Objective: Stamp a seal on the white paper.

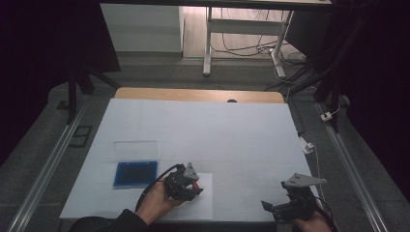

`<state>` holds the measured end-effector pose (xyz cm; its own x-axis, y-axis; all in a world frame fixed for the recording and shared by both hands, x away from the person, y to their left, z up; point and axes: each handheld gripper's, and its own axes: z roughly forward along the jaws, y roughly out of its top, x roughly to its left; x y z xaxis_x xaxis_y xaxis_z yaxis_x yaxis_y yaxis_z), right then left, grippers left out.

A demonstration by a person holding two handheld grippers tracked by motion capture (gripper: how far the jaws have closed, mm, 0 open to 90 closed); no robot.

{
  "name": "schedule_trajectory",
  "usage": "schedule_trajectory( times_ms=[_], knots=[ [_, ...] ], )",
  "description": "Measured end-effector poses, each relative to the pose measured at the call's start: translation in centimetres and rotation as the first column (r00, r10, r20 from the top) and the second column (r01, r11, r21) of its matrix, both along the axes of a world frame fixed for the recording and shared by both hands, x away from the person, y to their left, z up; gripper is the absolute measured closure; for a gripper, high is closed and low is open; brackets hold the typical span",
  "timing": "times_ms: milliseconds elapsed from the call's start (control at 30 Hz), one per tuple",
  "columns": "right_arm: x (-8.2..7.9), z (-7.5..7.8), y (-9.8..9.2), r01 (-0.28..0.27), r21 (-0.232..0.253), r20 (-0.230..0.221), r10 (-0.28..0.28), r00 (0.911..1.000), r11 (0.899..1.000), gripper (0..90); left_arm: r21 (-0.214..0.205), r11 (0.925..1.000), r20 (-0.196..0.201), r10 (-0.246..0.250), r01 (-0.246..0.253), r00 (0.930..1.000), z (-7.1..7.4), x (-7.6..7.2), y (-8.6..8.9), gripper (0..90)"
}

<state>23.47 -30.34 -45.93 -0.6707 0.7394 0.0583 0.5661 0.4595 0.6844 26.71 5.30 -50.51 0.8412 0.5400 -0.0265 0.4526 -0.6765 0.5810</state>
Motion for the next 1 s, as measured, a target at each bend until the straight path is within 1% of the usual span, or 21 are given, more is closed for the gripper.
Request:
schedule_trajectory(
  times_ms=[67,200,233,400,467,500,600,700,833,933,1000],
  knots=[
    [0.01,-0.01,0.02,0.001,0.003,-0.001,-0.001,1.0,1.0,0.0,-0.002,0.9999,0.014,0.011,-0.011,0.9998,-0.1,-0.25,-0.11,59.1],
    [0.04,-0.02,0.07,-0.001,0.001,-0.004,0.001,1.0,1.0,0.0,0.007,0.9997,0.046,0.022,-0.022,0.9987,-0.22,-0.75,-0.32,59.2],
    [0.05,-0.03,0.08,-0.001,0.0,-0.005,0.001,1.0,1.0,0.0,0.005,0.9997,0.041,0.023,-0.023,0.9989,-0.22,-0.7,-0.29,59.3],
    [0.0,-0.01,0.05,-0.001,0.001,-0.002,0.001,1.0,1.0,0.0,-0.027,0.9996,-0.008,0.011,-0.011,0.9999,-0.24,0.0,0.27,59.3],
    [0.01,-0.02,0.03,-0.001,0.001,-0.003,0.001,1.0,1.0,0.0,-0.035,0.9993,-0.019,0.011,-0.012,0.9998,-0.25,0.12,0.35,59.3],
    [0.02,-0.03,0.03,-0.001,0.001,-0.003,0.001,1.0,1.0,0.0,-0.036,0.9993,-0.016,0.01,-0.011,0.9998,-0.28,0.08,0.36,59.3],
    [0.02,-0.02,0.05,-0.002,0.001,-0.004,0.002,1.0,1.0,0.0,-0.006,1.0,0.013,0.002,-0.002,0.9999,-0.2,-0.24,0.11,59.3],
    [0.05,-0.05,0.07,-0.004,-0.002,-0.004,0.004,1.0,1.0,0.0,0.008,1.0,0.03,0.006,-0.006,0.9995,-0.18,-0.49,-0.09,59.3],
    [0.04,-0.05,0.08,-0.005,-0.002,-0.004,0.005,1.0,1.0,0.0,-0.022,0.9997,-0.008,0.011,-0.012,0.9999,-0.21,-0.03,0.19,59.3],
    [0.05,-0.06,0.07,-0.005,-0.003,-0.005,0.005,1.0,1.0,0.0,-0.012,0.9999,-0.006,0.009,-0.009,0.9999,-0.15,-0.03,0.13,59.2],
    [0.05,-0.06,0.07,-0.005,-0.003,-0.005,0.005,1.0,1.0,0.0,-0.017,0.9998,-0.012,0.013,-0.014,0.9998,-0.13,0.05,0.09,59.1]
  ],
)
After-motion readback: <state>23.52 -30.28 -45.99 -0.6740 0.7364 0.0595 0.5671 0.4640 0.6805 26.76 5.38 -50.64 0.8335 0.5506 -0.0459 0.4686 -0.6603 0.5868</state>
